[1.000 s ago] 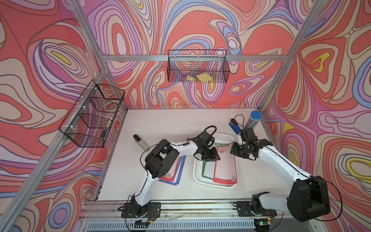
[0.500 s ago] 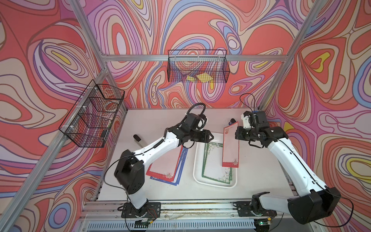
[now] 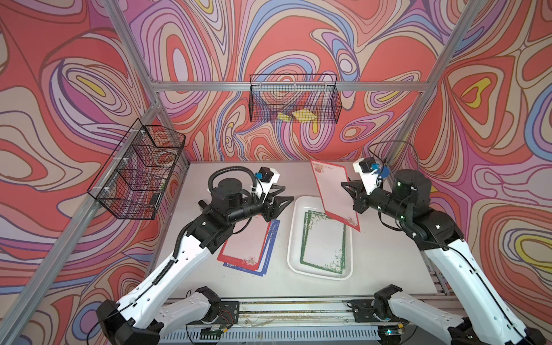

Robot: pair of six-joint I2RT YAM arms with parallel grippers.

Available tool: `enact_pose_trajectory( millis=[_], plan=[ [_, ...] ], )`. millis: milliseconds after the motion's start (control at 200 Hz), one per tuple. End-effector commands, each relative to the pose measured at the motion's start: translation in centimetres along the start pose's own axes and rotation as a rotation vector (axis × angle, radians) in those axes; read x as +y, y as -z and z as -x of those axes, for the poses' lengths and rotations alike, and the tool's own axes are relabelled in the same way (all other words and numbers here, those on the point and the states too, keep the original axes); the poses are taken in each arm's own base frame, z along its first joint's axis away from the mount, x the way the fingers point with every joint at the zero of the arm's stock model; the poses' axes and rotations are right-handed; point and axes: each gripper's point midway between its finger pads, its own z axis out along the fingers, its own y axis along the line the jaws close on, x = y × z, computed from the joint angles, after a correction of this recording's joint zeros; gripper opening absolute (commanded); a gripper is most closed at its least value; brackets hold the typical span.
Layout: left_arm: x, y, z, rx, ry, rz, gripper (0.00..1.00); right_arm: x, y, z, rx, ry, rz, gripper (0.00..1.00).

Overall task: Take out the stationery paper from the storage box
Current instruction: Pick up the stationery paper from the storage box, then place the stationery paper at the center of the board.

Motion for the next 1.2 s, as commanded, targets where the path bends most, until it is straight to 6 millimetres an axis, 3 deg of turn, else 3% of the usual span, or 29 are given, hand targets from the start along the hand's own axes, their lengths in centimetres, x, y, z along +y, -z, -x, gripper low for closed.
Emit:
enact_pose_trajectory(
  millis=[0, 75, 310, 586, 731, 876, 1197],
  plan=[
    [-1.6, 2.1, 2.6, -0.15, -0.243, -0.018, 0.63, 4.3, 2.6, 5.7, -0.335, 0.158, 0.205, 0.0],
    [-2.1, 3.2, 2.8, -0.184, -0.306, -0.013, 0.68, 5.9, 3.6, 6.5, -0.399, 0.165, 0.299, 0.0],
    [-5.3, 5.7, 4.3, -0.209, -0.375, -0.12, 0.71, 9.8, 6.3, 8.2, -0.561, 0.14, 0.571, 0.0],
    [-5.8, 6.8, 4.9, -0.233, -0.367, -0.115, 0.7, 11.0, 7.4, 8.9, -0.606, 0.109, 0.7, 0.0],
    [-7.6, 7.0, 4.5, -0.218, -0.355, -0.23, 0.6, 11.0, 7.4, 9.1, -0.605, 0.085, 0.713, 0.0],
    [-9.3, 6.9, 4.5, -0.186, -0.307, -0.364, 0.42, 10.9, 7.2, 9.2, -0.626, 0.069, 0.726, 0.0],
    [-9.0, 6.1, 5.4, -0.167, -0.225, -0.384, 0.07, 11.2, 6.7, 8.7, -0.616, 0.049, 0.775, 0.0]
  ],
)
